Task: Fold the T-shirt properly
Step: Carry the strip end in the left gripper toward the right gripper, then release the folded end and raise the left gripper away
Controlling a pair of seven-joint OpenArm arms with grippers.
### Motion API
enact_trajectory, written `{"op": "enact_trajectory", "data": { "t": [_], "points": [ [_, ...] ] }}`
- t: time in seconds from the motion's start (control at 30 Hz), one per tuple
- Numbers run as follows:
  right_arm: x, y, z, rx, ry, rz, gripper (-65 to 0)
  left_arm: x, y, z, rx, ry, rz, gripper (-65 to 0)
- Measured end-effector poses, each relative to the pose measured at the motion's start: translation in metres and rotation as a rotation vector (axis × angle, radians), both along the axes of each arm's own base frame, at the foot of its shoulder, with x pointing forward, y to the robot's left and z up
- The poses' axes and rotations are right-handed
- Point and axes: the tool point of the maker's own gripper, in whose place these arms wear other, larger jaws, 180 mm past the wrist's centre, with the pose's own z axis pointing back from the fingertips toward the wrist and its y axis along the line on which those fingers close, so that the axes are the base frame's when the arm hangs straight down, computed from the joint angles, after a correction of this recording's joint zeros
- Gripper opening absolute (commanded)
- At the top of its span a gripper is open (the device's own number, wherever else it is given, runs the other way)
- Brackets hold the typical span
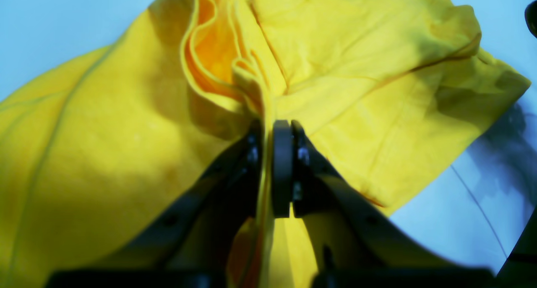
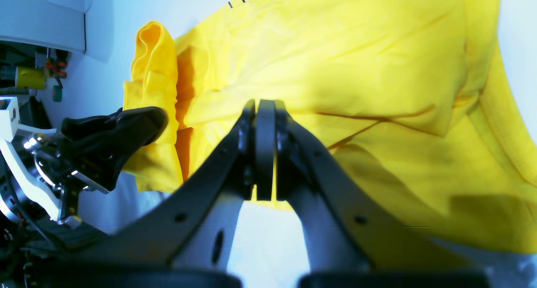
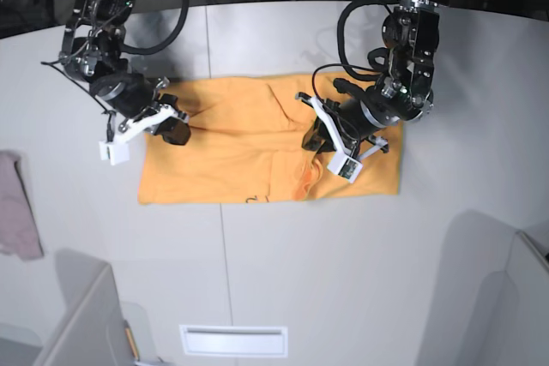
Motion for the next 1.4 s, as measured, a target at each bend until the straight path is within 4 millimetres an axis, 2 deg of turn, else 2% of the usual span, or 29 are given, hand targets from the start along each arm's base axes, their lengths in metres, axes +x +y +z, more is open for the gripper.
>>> {"op": "enact_trajectory", "data": {
  "t": [0.13, 0.33, 0.4, 0.47, 0.63, 0.73, 0.83, 0.87, 0.93, 1.0, 1.03, 1.07, 1.17, 1.2, 1.23, 1.3, 1.37, 1.4],
  "points": [
    [0.0, 0.0, 0.0, 0.0, 0.0, 0.0, -65.0, 0.0, 0.0, 0.0, -0.002, 0.0, 0.0, -64.7],
    [0.0, 0.0, 0.0, 0.0, 0.001, 0.0, -65.0, 0.0, -0.006, 0.001, -0.023, 0.003, 0.003, -25.2],
    [-0.001, 0.0, -0.001, 0.001, 0.003, 0.0, -65.0, -0.001, -0.013, -0.002, -0.043, 0.016, 0.007, -16.9],
    [-0.001, 0.0, -0.001, 0.0, 0.003, 0.0, -65.0, -0.003, -0.026, -0.007, -0.063, 0.039, -0.004, -12.0],
    [-0.001, -0.006, 0.0, 0.008, 0.006, -0.024, -65.0, -0.01, -0.065, -0.002, -0.092, 0.035, -0.106, -11.0],
    [0.003, -0.036, 0.002, -0.01, -0.007, -0.115, -65.0, -0.012, -0.069, 0.0, -0.093, 0.032, -0.118, -11.0],
    [0.01, -0.058, 0.009, -0.028, -0.029, -0.174, -65.0, -0.007, -0.066, 0.013, -0.089, -0.008, -0.115, -12.0],
    [0.012, -0.06, 0.011, -0.026, -0.037, -0.18, -65.0, -0.005, -0.068, 0.021, -0.096, -0.031, -0.12, -14.8],
    [0.015, -0.062, 0.013, -0.023, -0.042, -0.184, -65.0, -0.002, -0.066, 0.036, -0.108, -0.076, -0.116, -26.8],
    [0.019, -0.062, 0.008, -0.012, -0.022, -0.177, -65.0, 0.002, -0.043, 0.046, -0.096, -0.116, -0.084, -44.8],
    [0.019, -0.063, 0.002, -0.011, 0.009, -0.161, -61.1, 0.006, -0.019, 0.047, -0.067, -0.128, -0.031, -55.3],
    [0.021, -0.063, -0.003, -0.005, 0.034, -0.151, -50.3, 0.006, 0.01, 0.044, -0.023, -0.128, 0.028, -65.0],
    [0.031, -0.06, -0.016, 0.034, 0.093, -0.129, -22.4, 0.0, 0.093, 0.035, 0.103, -0.104, 0.197, -65.0],
    [0.034, -0.059, -0.018, 0.048, 0.098, -0.128, -16.8, -0.002, 0.116, 0.036, 0.123, -0.104, 0.251, -65.0],
    [0.037, -0.062, -0.019, 0.066, 0.099, -0.144, -14.6, -0.003, 0.136, 0.038, 0.137, -0.108, 0.297, -65.0],
    [0.039, -0.075, -0.024, 0.081, 0.114, -0.188, -14.4, -0.01, 0.18, 0.044, 0.176, -0.118, 0.381, -65.0],
    [0.039, -0.089, -0.032, 0.067, 0.142, -0.214, -14.4, -0.025, 0.234, 0.046, 0.267, -0.101, 0.484, -65.0],
    [0.04, -0.093, -0.035, 0.065, 0.15, -0.214, -14.4, -0.033, 0.254, 0.045, 0.3, -0.086, 0.527, -65.0]
  ]
}}
